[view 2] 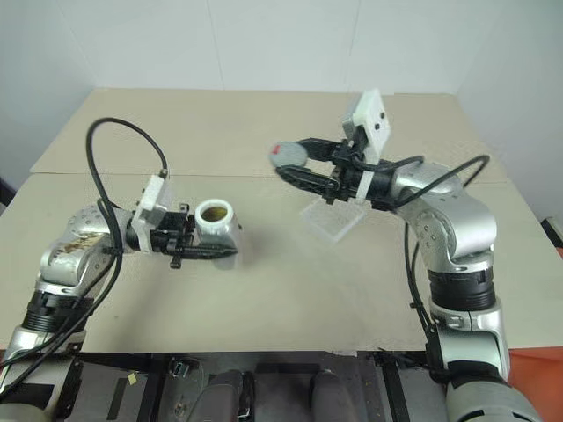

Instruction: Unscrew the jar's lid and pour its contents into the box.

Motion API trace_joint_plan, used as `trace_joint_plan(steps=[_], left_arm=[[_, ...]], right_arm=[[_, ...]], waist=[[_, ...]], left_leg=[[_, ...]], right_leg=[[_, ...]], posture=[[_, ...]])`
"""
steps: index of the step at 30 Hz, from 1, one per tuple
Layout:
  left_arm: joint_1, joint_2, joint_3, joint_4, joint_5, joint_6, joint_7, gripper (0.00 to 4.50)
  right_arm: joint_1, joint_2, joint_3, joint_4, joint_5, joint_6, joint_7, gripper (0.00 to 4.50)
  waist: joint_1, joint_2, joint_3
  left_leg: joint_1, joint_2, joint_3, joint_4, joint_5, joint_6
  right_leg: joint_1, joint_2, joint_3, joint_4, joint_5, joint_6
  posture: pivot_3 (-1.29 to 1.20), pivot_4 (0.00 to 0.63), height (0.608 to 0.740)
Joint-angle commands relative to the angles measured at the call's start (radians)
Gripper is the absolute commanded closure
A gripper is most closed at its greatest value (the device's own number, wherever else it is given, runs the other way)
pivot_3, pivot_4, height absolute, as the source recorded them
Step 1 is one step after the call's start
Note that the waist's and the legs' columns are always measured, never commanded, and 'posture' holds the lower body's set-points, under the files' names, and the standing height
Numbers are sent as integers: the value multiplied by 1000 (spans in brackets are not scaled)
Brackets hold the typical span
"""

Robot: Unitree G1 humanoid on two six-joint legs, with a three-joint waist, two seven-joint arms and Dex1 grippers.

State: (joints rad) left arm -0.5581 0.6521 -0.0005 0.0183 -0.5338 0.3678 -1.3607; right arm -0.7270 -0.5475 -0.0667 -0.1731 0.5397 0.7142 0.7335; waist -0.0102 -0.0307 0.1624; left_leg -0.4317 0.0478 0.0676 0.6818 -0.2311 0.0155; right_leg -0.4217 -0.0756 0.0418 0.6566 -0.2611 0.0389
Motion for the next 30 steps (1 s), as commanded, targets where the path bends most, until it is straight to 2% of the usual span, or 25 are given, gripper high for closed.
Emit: trace_joint_plan(steps=[1,7,10,13,20,24,29,30], left_arm=[[-23,-16,51,-7,-4,-29,68,2498],[-41,-54,61,9,68,-77,226,2498],[-57,-75,58,25,86,-92,270,2498],[-76,-91,53,38,96,-103,293,2498],[-81,-101,51,38,107,-108,317,2498],[-61,-95,53,14,102,-97,326,2498],[-31,-78,63,-15,90,-82,330,2498],[-30,-76,62,-15,90,-82,331,2498]], right_arm=[[50,-43,-103,-45,-17,42,-106,1717],[220,-120,-166,-86,-92,68,-222,1717],[280,-110,-160,-64,-154,65,-303,1717],[320,-78,-101,-4,-252,11,-379,1717],[247,85,-60,231,-376,-106,-541,1717],[204,119,-44,316,-418,-99,-580,1717],[213,104,-66,262,-379,-28,-525,73],[215,96,-66,253,-378,-22,-515,32]], waist=[[0,0,0],[2,0,0],[0,0,0],[-6,0,0],[-10,0,0],[-7,0,0],[-3,0,0],[-3,0,0]], left_leg=[[0,0,0,0,0,0],[0,0,0,0,0,0],[0,0,0,0,0,0],[1,0,0,0,0,0],[1,0,1,-1,0,0],[1,0,1,-1,0,0],[1,0,1,-1,0,0],[1,0,1,-1,0,0]], right_leg=[[0,0,0,0,0,0],[0,0,0,-2,0,0],[1,0,0,-2,0,0],[1,0,1,-2,0,0],[0,0,3,-2,0,0],[0,0,2,-2,0,0],[0,0,2,-1,0,0],[0,0,2,-1,0,0]], posture=[[0,150,740],[0,150,740],[0,150,740],[0,150,740],[0,150,740],[0,150,740],[0,150,740],[0,150,740]])
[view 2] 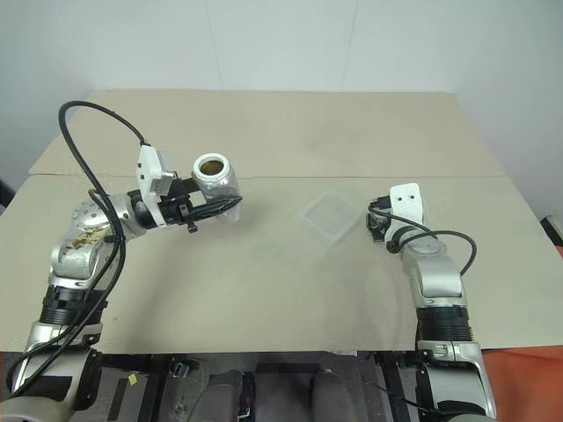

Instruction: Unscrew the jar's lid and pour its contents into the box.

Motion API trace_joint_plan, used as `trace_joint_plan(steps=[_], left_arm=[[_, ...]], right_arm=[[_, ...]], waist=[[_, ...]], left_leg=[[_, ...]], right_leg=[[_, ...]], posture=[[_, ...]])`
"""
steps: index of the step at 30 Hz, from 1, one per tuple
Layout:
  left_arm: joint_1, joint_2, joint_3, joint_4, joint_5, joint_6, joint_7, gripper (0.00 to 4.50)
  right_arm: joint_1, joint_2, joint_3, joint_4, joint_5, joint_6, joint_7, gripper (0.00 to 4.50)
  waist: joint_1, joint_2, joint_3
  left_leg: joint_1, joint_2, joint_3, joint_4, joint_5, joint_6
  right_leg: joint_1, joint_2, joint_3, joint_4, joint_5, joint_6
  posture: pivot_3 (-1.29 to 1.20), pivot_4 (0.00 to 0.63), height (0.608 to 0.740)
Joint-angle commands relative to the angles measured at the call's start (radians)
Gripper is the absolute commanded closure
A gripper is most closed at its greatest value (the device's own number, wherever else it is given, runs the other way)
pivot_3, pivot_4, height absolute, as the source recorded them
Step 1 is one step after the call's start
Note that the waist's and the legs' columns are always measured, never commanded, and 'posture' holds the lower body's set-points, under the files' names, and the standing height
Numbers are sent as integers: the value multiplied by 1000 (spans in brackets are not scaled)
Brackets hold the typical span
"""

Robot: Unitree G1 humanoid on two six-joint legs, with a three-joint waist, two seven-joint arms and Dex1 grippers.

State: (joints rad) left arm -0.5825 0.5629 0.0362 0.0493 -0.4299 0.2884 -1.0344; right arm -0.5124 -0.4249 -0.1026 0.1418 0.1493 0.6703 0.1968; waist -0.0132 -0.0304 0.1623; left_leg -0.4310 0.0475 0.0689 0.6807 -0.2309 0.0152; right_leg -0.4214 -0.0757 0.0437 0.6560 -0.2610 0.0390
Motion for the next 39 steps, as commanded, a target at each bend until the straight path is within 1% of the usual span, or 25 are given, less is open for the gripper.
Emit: trace_joint_plan(steps=[1,3,5,8,10,13,15,17,18,20,22,26,28,32,35,39], left_arm=[[-6,14,25,-44,-9,-4,10,2498],[-15,13,24,-34,-3,-11,17,2498],[-45,0,16,-3,25,-31,47,2498],[-101,-28,-23,66,128,-96,131,2498],[-144,-51,-56,133,217,-160,199,2498],[-265,-85,-195,318,485,-399,359,2498],[-355,-81,-317,452,689,-612,470,2498],[-469,-65,-464,587,940,-801,666,2498],[-531,-73,-527,654,1039,-858,758,2498],[-648,-102,-651,770,1224,-916,953,2498],[-740,-143,-754,866,1364,-922,1112,2498],[-857,-258,-870,1010,1516,-854,1343,2498],[-895,-294,-930,1053,1585,-837,1412,2498],[-939,-364,-1077,1084,1758,-704,1601,2498],[-935,-391,-1160,1106,1842,-643,1674,2498],[-950,-425,-1163,1164,1835,-605,1705,2498]], right_arm=[[3,-43,-26,-83,11,42,35,32],[14,-99,-16,-146,23,92,94,32],[28,-181,-14,-233,53,152,178,32],[35,-280,-55,-364,133,230,280,32],[25,-314,-99,-422,196,274,326,32],[-29,-360,-158,-517,330,360,412,32],[-61,-377,-177,-546,429,418,473,32],[-82,-390,-198,-548,516,461,527,32],[-89,-405,-198,-541,543,478,548,32],[-89,-439,-185,-530,559,478,575,32],[-91,-461,-173,-522,560,473,580,32],[-95,-485,-190,-525,589,484,580,32],[-94,-484,-210,-529,614,495,569,32],[-75,-483,-238,-556,645,516,528,32],[-74,-472,-271,-568,679,531,497,32],[-35,-487,-293,-601,715,532,491,32]], waist=[[1,0,0],[2,0,0],[2,0,0],[5,0,0],[6,0,0],[8,0,0],[12,0,0],[18,0,0],[23,0,0],[29,0,0],[38,-1,0],[47,-1,0],[50,-1,1],[51,-1,1],[50,-1,1],[52,-1,1]], left_leg=[[0,0,0,0,0,0],[0,0,0,0,0,0],[0,0,0,0,0,0],[0,0,-1,0,0,0],[0,0,-1,0,0,0],[1,-2,-2,1,0,0],[1,-2,-2,1,0,0],[0,-2,-2,0,0,0],[0,-2,-2,0,0,1],[-2,-3,-1,0,-1,1],[-5,-4,-1,1,-1,2],[-7,-4,-1,2,-2,4],[-9,-4,-1,2,-2,4],[-9,-4,-1,2,-2,4],[-9,-4,-1,2,-2,4],[-9,-4,-1,2,-2,4]], right_leg=[[0,0,0,0,0,0],[0,0,0,0,0,0],[0,0,0,0,0,0],[0,0,-1,-2,0,0],[1,0,-1,-3,0,0],[3,0,-1,-3,0,0],[2,0,-1,-4,0,0],[2,0,-1,-6,0,0],[2,0,-1,-7,0,1],[2,-1,-2,-8,1,1],[0,-2,-2,-9,1,2],[-1,-2,-2,-9,2,3],[-2,-2,-2,-8,2,3],[-3,-2,-2,-8,2,3],[-3,-2,-2,-8,2,3],[-3,-2,-2,-8,2,3]], posture=[[0,150,740],[0,150,740],[0,150,740],[0,150,740],[0,150,740],[0,150,740],[0,150,740],[0,150,740],[0,150,740],[0,150,740],[0,150,740],[0,150,740],[0,150,740],[0,150,740],[0,150,740],[0,150,740]])
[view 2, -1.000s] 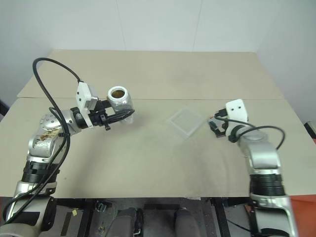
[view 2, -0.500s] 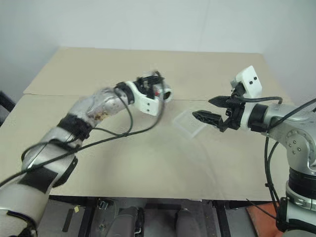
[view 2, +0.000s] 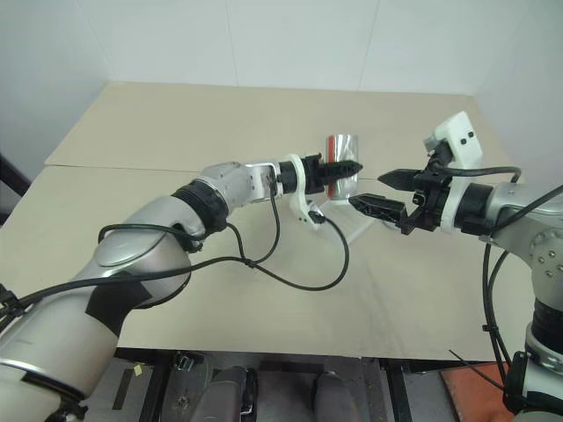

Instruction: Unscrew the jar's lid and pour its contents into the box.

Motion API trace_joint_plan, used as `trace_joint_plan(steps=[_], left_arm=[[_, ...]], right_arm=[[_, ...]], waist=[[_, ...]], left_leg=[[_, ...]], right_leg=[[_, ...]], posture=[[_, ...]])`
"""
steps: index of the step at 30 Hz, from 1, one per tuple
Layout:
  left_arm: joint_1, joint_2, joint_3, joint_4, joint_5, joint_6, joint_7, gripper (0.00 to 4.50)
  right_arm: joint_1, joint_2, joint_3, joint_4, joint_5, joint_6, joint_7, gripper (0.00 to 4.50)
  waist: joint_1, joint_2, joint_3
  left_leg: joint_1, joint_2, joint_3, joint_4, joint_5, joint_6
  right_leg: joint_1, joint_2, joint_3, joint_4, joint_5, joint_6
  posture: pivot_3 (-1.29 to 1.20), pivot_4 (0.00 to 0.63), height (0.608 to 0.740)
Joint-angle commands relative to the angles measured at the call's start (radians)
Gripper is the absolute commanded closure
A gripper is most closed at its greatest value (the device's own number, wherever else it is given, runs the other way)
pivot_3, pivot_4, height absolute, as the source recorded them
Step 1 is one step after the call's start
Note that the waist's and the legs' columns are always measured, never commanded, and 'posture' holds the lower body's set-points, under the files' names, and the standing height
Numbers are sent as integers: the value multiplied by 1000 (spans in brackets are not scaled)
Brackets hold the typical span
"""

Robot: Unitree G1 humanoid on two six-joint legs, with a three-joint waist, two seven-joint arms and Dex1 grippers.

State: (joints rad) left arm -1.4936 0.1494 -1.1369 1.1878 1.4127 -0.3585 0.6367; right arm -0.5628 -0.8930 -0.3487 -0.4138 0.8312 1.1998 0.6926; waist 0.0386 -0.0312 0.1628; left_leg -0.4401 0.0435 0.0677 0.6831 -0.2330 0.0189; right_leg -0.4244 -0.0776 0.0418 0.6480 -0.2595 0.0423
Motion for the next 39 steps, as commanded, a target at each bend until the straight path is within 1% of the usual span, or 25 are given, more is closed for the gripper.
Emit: trace_joint_plan(steps=[1,4,7,13,16,20,23,25,29,31,32,34,37,39], left_arm=[[-42,-18,12,35,-11,50,45,2498],[-40,-30,8,55,-14,58,61,2498],[-36,-30,17,58,-27,46,64,2498],[-43,-3,67,75,-89,28,18,2498],[-45,39,124,82,-158,-3,-31,2498],[-19,123,237,78,-285,-70,-126,2498],[32,185,368,73,-430,-102,-253,2498],[84,204,493,58,-580,-123,-404,2498],[205,245,658,-16,-780,-127,-624,2498],[291,239,786,-100,-957,-55,-795,2498],[336,228,857,-165,-1051,13,-863,2498],[417,214,946,-297,-1188,119,-983,2498],[527,191,1027,-524,-1315,333,-1077,2498],[591,170,1076,-659,-1395,472,-1106,2498]], right_arm=[[27,-26,-45,-51,33,1,-4,32],[64,-56,-34,-62,36,-12,19,32],[69,-65,-33,-50,33,-20,14,32],[62,-73,-10,-33,25,-27,28,32],[53,-81,11,-14,16,-36,41,32],[47,-89,29,11,8,-50,53,32],[47,-93,32,21,7,-55,59,32],[47,-95,40,19,1,-63,62,32],[45,-94,52,24,-8,-85,72,32],[43,-95,65,25,-23,-101,75,32],[43,-95,67,28,-27,-108,77,32],[40,-95,71,35,-34,-119,81,32],[38,-96,90,43,-52,-139,86,32],[36,-97,104,44,-65,-154,89,32]], waist=[[0,0,0],[0,0,0],[0,0,0],[-1,0,0],[-3,0,0],[-4,0,0],[-4,0,0],[-4,1,0],[-1,1,0],[-1,1,0],[-1,1,0],[-3,1,0],[-6,1,0],[-9,1,0]], left_leg=[[0,0,0,0,0,0],[0,0,0,0,0,0],[0,0,0,0,0,0],[0,0,0,0,0,0],[0,0,0,1,0,0],[0,0,0,1,0,-1],[0,0,0,1,1,-1],[0,0,0,1,1,-1],[0,0,0,2,1,-1],[0,1,0,3,1,-1],[0,1,0,4,1,-1],[-1,2,-1,7,1,-1],[-2,2,-1,12,0,0],[-1,2,-1,13,0,0]], right_leg=[[0,0,0,0,0,0],[0,0,0,0,0,0],[0,0,0,0,0,0],[0,0,0,0,0,0],[0,0,0,0,0,0],[0,0,0,0,0,0],[0,0,0,1,0,0],[0,0,0,1,0,0],[1,0,-1,2,0,0],[2,0,-2,2,0,0],[2,0,-2,4,0,0],[2,0,-2,8,0,0],[2,0,-3,10,0,0],[3,0,-2,11,0,0]], posture=[[0,150,740],[0,150,740],[0,150,740],[0,150,740],[0,150,740],[0,150,740],[0,150,740],[0,150,740],[0,150,740],[0,150,740],[0,150,740],[0,150,740],[0,150,740],[0,150,740]])
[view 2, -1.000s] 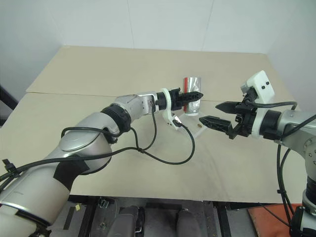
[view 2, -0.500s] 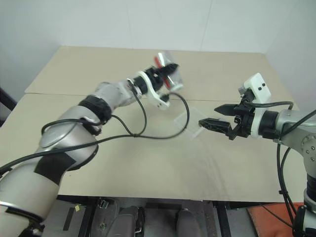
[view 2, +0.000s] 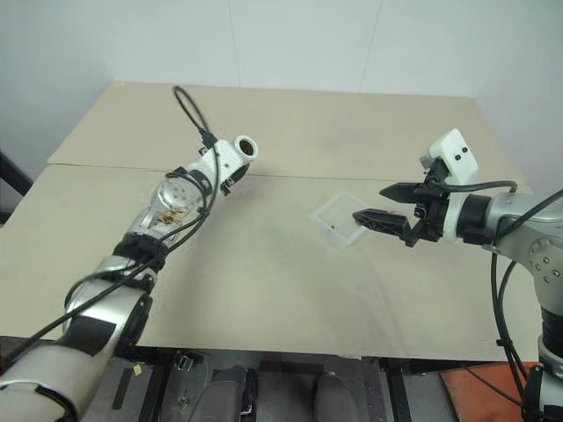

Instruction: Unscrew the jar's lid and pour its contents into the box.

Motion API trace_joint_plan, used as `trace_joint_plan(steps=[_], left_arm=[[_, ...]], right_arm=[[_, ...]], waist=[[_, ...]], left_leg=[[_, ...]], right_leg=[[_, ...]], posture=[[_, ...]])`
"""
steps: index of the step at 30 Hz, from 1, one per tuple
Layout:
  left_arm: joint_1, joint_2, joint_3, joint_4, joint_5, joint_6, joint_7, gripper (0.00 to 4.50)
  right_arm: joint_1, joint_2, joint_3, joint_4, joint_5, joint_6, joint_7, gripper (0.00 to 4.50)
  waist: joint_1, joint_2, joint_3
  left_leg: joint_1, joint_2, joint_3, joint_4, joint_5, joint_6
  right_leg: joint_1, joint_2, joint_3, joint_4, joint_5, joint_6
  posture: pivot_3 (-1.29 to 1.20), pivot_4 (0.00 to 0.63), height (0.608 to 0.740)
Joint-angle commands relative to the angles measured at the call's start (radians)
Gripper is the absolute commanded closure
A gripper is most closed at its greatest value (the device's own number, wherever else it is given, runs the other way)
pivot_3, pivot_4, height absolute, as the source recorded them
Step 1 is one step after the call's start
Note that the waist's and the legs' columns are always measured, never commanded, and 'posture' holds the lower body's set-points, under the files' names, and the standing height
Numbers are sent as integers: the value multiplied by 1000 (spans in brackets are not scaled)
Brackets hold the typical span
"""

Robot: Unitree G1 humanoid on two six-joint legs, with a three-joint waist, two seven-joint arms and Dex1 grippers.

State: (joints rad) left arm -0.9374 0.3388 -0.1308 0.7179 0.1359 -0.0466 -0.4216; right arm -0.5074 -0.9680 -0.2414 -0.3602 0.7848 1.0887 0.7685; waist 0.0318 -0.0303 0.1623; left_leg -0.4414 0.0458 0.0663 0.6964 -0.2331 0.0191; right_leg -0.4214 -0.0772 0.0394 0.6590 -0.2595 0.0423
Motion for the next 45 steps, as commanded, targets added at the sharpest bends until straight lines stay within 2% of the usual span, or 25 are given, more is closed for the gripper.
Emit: trace_joint_plan(steps=[1,5,9,16,18,24,28,32,41,45], left_arm=[[59,-29,89,-242,-149,220,-55,2498],[149,-71,144,-405,-232,390,-31,2498],[206,-100,147,-458,-230,413,15,2498],[277,-164,114,-428,-187,371,107,2498],[288,-181,122,-413,-196,364,119,1767],[304,-178,107,-418,-182,368,127,35],[317,-170,111,-453,-187,383,126,35],[372,-129,95,-562,-185,439,93,35],[556,28,76,-915,-210,632,-18,35],[628,142,114,-1088,-287,709,-126,35]], right_arm=[[-20,-21,-1,-9,-21,-46,15,32],[-21,-14,2,-9,-26,-54,17,32],[-11,-4,1,-15,-28,-64,11,32],[-3,8,-3,-26,-29,-73,3,32],[-1,9,-3,-31,-29,-75,1,0],[0,8,-4,-35,-28,-81,-2,0],[-4,9,0,-35,-27,-83,-5,0],[-5,10,3,-33,-30,-89,-5,0],[34,17,-5,-60,-34,-93,-17,0],[60,13,-15,-76,-32,-98,-14,0]], waist=[[-5,0,0],[-17,0,0],[-22,0,0],[-21,0,0],[-20,0,0],[-20,0,0],[-21,0,0],[-23,0,0],[-22,0,0],[-23,0,0]], left_leg=[[0,0,0,0,0,0],[2,0,-2,1,0,0],[4,-1,-4,1,0,0],[5,-1,-5,1,0,0],[5,-1,-5,1,0,0],[5,-1,-5,1,0,0],[5,-1,-5,1,0,0],[5,-1,-6,1,0,0],[6,0,-6,0,0,0],[6,0,-6,0,0,0]], right_leg=[[0,0,0,0,0,0],[0,0,1,1,0,0],[1,0,1,2,0,0],[1,0,3,3,0,0],[1,0,3,3,0,0],[1,0,3,3,0,0],[1,0,3,3,0,0],[1,0,3,3,0,0],[1,0,3,3,0,0],[1,0,4,3,0,0]], posture=[[0,150,740],[0,150,740],[0,150,740],[0,150,740],[0,150,740],[0,150,740],[0,150,740],[0,150,740],[0,150,740],[0,150,740]])
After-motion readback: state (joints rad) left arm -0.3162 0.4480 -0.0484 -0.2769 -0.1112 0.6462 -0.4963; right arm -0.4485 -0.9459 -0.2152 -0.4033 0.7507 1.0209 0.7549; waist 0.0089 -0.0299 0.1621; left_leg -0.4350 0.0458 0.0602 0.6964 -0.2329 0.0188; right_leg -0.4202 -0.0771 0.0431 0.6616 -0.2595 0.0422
